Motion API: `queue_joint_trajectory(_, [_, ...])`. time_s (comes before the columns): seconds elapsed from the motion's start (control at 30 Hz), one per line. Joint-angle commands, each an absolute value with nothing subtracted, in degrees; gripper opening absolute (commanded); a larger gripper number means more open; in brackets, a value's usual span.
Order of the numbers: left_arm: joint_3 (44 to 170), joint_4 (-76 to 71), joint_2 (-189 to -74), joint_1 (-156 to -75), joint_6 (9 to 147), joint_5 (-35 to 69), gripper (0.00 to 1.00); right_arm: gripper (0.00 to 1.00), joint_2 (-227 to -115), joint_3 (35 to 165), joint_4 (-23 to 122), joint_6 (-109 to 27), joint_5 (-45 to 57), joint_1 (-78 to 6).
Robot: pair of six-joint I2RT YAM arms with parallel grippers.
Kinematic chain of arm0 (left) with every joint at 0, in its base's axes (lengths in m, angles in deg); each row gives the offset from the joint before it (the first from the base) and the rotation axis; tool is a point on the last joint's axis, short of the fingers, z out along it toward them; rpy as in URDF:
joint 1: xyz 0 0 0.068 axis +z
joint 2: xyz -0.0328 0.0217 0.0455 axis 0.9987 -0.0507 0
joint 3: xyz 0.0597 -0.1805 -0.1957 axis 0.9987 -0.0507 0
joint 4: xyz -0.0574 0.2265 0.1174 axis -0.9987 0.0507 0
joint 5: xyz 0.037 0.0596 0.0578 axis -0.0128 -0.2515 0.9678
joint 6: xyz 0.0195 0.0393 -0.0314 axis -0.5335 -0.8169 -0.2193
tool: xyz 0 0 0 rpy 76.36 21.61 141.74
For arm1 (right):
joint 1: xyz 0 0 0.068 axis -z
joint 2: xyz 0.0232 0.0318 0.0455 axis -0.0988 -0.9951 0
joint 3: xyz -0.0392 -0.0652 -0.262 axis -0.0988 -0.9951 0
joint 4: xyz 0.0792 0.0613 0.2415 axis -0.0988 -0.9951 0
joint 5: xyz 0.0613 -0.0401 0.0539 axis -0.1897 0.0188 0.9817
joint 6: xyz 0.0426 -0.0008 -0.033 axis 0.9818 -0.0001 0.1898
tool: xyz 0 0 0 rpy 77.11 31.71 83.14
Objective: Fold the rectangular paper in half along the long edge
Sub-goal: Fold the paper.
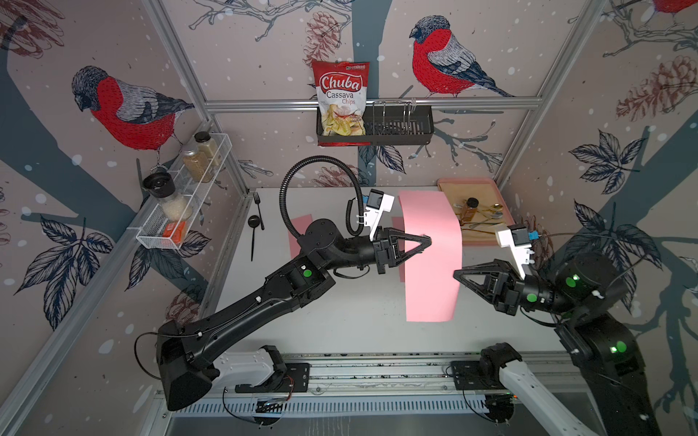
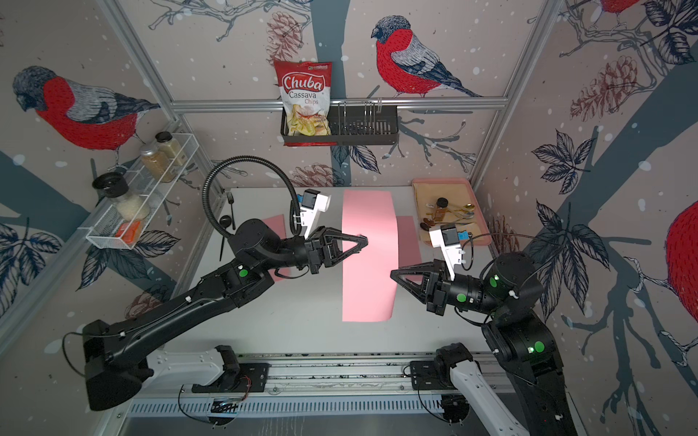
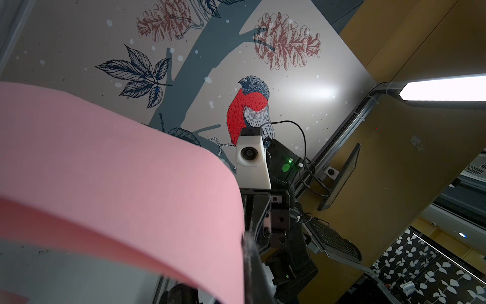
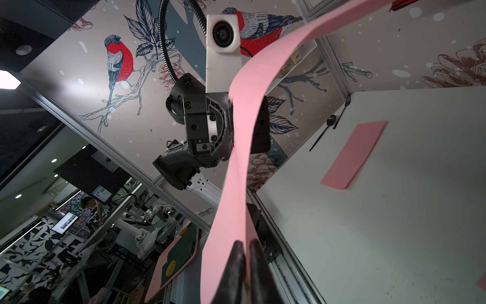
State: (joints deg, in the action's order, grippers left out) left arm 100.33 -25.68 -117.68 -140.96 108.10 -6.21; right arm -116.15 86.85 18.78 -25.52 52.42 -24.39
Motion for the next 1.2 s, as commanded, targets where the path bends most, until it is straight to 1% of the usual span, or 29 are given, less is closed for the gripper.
queue_joint_trajectory(0.0, [100.8, -27.2, -117.6, -140.7, 107.4, -5.8, 0.00, 0.07, -116.0, 86.3, 18.2, -25.5, 53.0, -24.4])
queue_joint_trajectory(0.03, [100.8, -27.1, -117.6, -140.8, 107.4, -5.8, 0.00, 0.03, -115.9, 86.4, 18.3, -25.5, 53.2, -24.4])
queue_joint_trajectory(0.07, [100.8, -27.0, -117.6, -140.8, 107.4, -5.7, 0.00, 0.01, -115.6, 86.4, 18.3, -25.4, 53.3, -24.5])
queue_joint_trajectory(0.1, [101.0, -27.0, -117.6, -140.8, 107.4, -5.8, 0.00, 0.02, -115.6, 86.5, 18.1, -25.4, 53.3, -24.6])
queue_joint_trajectory(0.17, [100.9, -26.9, -117.5, -140.8, 107.4, -5.6, 0.00, 0.16, -115.7, 86.6, 17.6, -25.5, 52.8, -24.7])
queue_joint_trajectory(0.2, [101.0, -26.8, -117.5, -140.8, 107.3, -5.5, 0.00, 0.16, -115.7, 86.6, 17.6, -25.5, 52.9, -24.7])
queue_joint_trajectory(0.27, [101.0, -26.6, -117.6, -140.7, 107.3, -5.5, 0.00, 0.05, -115.5, 86.3, 17.7, -25.4, 53.3, -24.7])
queue_joint_trajectory(0.3, [101.1, -26.6, -117.6, -140.6, 107.3, -5.5, 0.00, 0.02, -115.2, 86.3, 17.7, -25.4, 53.3, -24.8])
queue_joint_trajectory(0.33, [101.2, -26.5, -117.8, -140.6, 107.2, -5.5, 0.00, 0.01, -115.1, 86.4, 17.7, -25.4, 53.5, -24.8])
queue_joint_trajectory(0.37, [101.3, -26.4, -117.8, -140.6, 107.2, -5.5, 0.00, 0.04, -114.9, 86.4, 17.6, -25.2, 53.4, -24.8])
queue_joint_trajectory(0.4, [101.4, -26.3, -117.9, -140.6, 107.2, -5.5, 0.00, 0.10, -114.9, 86.4, 17.3, -25.3, 53.3, -24.8])
queue_joint_trajectory(0.43, [101.4, -26.3, -118.0, -140.5, 107.2, -5.5, 0.00, 0.12, -114.8, 86.3, 17.0, -25.4, 53.1, -24.8])
queue_joint_trajectory(0.47, [101.5, -26.5, -118.1, -140.5, 107.2, -5.6, 0.00, 0.10, -114.7, 86.1, 16.7, -25.5, 53.2, -24.9])
queue_joint_trajectory(0.53, [101.6, -26.5, -118.3, -140.5, 107.1, -5.6, 0.00, 0.04, -114.4, 85.9, 16.7, -25.3, 53.6, -24.9])
queue_joint_trajectory(0.57, [101.6, -26.5, -118.4, -140.4, 107.1, -5.6, 0.00, 0.03, -114.2, 85.9, 16.7, -25.2, 53.7, -25.0])
queue_joint_trajectory(0.6, [101.8, -26.6, -118.4, -140.3, 107.1, -5.6, 0.00, 0.04, -114.1, 86.0, 16.5, -25.2, 53.7, -25.0])
queue_joint_trajectory(0.63, [101.7, -26.6, -118.4, -140.2, 107.2, -5.6, 0.00, 0.09, -114.1, 86.2, 16.0, -25.4, 53.4, -25.0])
queue_joint_trajectory(0.67, [101.8, -26.6, -118.3, -140.2, 107.2, -5.5, 0.00, 0.12, -114.1, 86.3, 15.5, -25.6, 53.2, -25.0])
queue_joint_trajectory(0.77, [102.1, -26.2, -118.3, -140.1, 107.0, -5.6, 0.00, 0.06, -113.7, 85.8, 15.5, -25.5, 53.7, -25.2])
queue_joint_trajectory(0.8, [102.1, -26.1, -118.4, -140.0, 107.0, -5.6, 0.00, 0.07, -113.6, 85.8, 15.6, -25.4, 53.6, -25.2])
queue_joint_trajectory(0.87, [102.2, -25.9, -118.3, -140.0, 106.9, -5.6, 0.00, 0.16, -113.5, 85.8, 15.0, -25.4, 53.0, -25.3])
queue_joint_trajectory(0.9, [102.2, -25.9, -118.3, -140.0, 106.9, -5.5, 0.00, 0.17, -113.5, 85.6, 14.7, -25.4, 52.9, -25.3])
queue_joint_trajectory(0.93, [102.3, -25.7, -118.1, -139.9, 106.8, -5.5, 0.00, 0.15, -113.5, 85.2, 15.0, -25.1, 53.1, -25.3])
queue_joint_trajectory(1.0, [102.2, -25.2, -117.7, -139.7, 106.4, -5.1, 0.00, 0.04, -113.1, 84.7, 15.5, -24.5, 53.6, -25.3])
queue_joint_trajectory(1.03, [101.9, -25.2, -117.3, -139.5, 106.4, -4.8, 0.00, 0.01, -112.8, 84.7, 15.8, -24.2, 53.9, -25.3])
queue_joint_trajectory(1.1, [101.8, -25.1, -116.8, -139.2, 106.3, -4.6, 0.00, 0.00, -112.4, 85.0, 15.6, -24.2, 53.8, -25.3])
queue_joint_trajectory(1.13, [101.9, -24.9, -116.7, -139.0, 106.3, -4.5, 0.00, 0.02, -112.4, 85.2, 15.4, -24.2, 53.7, -25.3])
queue_joint_trajectory(1.17, [101.9, -24.8, -116.6, -138.9, 106.2, -4.6, 0.00, 0.12, -112.5, 85.2, 15.1, -24.2, 53.5, -25.3])
